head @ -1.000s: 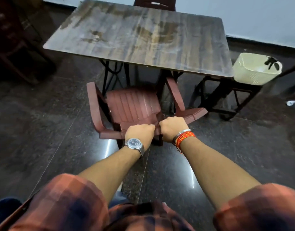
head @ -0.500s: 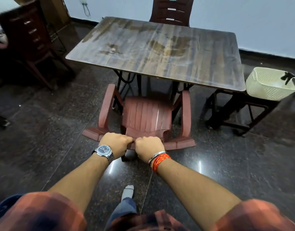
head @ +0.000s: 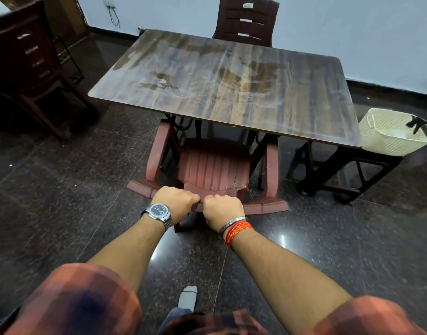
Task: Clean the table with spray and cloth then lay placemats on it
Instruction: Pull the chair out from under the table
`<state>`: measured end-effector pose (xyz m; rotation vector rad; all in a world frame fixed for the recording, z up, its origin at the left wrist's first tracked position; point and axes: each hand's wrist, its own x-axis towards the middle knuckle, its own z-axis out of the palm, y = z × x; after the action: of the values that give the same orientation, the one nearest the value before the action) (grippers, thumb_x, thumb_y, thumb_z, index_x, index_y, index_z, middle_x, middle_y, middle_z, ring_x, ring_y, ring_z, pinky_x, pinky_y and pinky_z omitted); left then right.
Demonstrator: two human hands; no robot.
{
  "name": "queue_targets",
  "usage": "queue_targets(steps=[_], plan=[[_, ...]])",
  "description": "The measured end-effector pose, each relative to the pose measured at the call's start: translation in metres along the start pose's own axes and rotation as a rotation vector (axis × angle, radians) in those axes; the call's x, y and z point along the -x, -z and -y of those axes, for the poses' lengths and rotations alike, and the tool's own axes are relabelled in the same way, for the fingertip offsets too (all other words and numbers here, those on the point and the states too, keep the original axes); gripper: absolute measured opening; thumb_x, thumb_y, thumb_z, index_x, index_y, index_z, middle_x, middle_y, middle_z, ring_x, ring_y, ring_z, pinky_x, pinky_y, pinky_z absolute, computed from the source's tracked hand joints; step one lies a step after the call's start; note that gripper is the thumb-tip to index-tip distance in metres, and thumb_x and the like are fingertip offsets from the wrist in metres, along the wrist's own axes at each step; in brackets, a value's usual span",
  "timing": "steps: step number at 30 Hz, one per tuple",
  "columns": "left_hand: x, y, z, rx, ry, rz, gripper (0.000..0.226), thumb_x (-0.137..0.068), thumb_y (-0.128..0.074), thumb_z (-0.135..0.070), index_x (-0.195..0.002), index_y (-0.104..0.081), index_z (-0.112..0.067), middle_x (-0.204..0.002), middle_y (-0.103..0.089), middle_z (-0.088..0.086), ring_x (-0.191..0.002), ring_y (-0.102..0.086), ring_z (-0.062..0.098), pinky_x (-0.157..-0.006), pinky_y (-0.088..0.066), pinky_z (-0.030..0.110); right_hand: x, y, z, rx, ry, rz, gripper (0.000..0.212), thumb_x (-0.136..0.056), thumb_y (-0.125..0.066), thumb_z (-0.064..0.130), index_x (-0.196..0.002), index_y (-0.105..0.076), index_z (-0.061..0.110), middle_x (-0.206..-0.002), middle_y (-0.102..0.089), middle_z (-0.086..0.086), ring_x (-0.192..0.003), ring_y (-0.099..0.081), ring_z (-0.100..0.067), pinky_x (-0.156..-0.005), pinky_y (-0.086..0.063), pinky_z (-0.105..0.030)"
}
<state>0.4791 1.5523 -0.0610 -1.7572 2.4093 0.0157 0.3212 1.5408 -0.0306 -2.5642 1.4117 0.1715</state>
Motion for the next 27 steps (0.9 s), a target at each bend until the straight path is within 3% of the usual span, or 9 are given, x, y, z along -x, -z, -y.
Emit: queue_targets(steps=[4, 10, 20, 27], plan=[[-0.02, 0.0, 0.024, -0.02, 0.005, 0.006, 0.011, -0.085, -0.053, -0.026, -0.095, -0.058, -0.028, -0.093, -0.07, -0.007, -0.084, -0.068, 0.021, -0.06, -0.046, 0.03, -0.028, 0.006, 0.002, 0.005, 0.008, -0.022, 0.024, -0.095, -0.04, 0.017, -0.107, -0.058, 0.008, -0.109, -0.066, -0.011, -0.096, -0.064, -0.035, -0.068, -0.035, -0.036], [-0.046, 0.012, 0.046, -0.04, -0.012, 0.04, 0.019, -0.082, -0.051, -0.018, -0.098, -0.057, -0.027, -0.098, -0.069, -0.005, -0.089, -0.067, 0.024, -0.059, -0.041, 0.032, -0.063, 0.012, 0.001, 0.019, -0.022, -0.047, 0.024, -0.092, -0.043, 0.019, -0.105, -0.06, 0.008, -0.107, -0.067, -0.012, -0.095, -0.064, -0.035, -0.068, -0.039, -0.036], [-0.08, 0.014, 0.081, -0.023, -0.023, 0.029, 0.017, -0.079, -0.058, -0.027, -0.096, -0.055, -0.028, -0.098, -0.069, -0.006, -0.09, -0.068, 0.023, -0.063, -0.047, 0.033, -0.106, 0.02, -0.003, 0.033, -0.031, -0.057, 0.023, -0.089, -0.048, 0.021, -0.106, -0.058, 0.008, -0.107, -0.067, -0.012, -0.096, -0.064, -0.036, -0.066, -0.036, -0.035], [-0.078, 0.014, 0.075, -0.019, -0.029, 0.006, 0.014, -0.08, -0.056, -0.028, -0.094, -0.056, -0.026, -0.095, -0.067, -0.005, -0.088, -0.067, 0.023, -0.058, -0.042, 0.031, -0.104, 0.015, -0.007, 0.038, -0.042, -0.067, 0.024, -0.086, -0.054, 0.026, -0.104, -0.057, 0.009, -0.107, -0.067, -0.011, -0.095, -0.064, -0.035, -0.066, -0.036, -0.035]])
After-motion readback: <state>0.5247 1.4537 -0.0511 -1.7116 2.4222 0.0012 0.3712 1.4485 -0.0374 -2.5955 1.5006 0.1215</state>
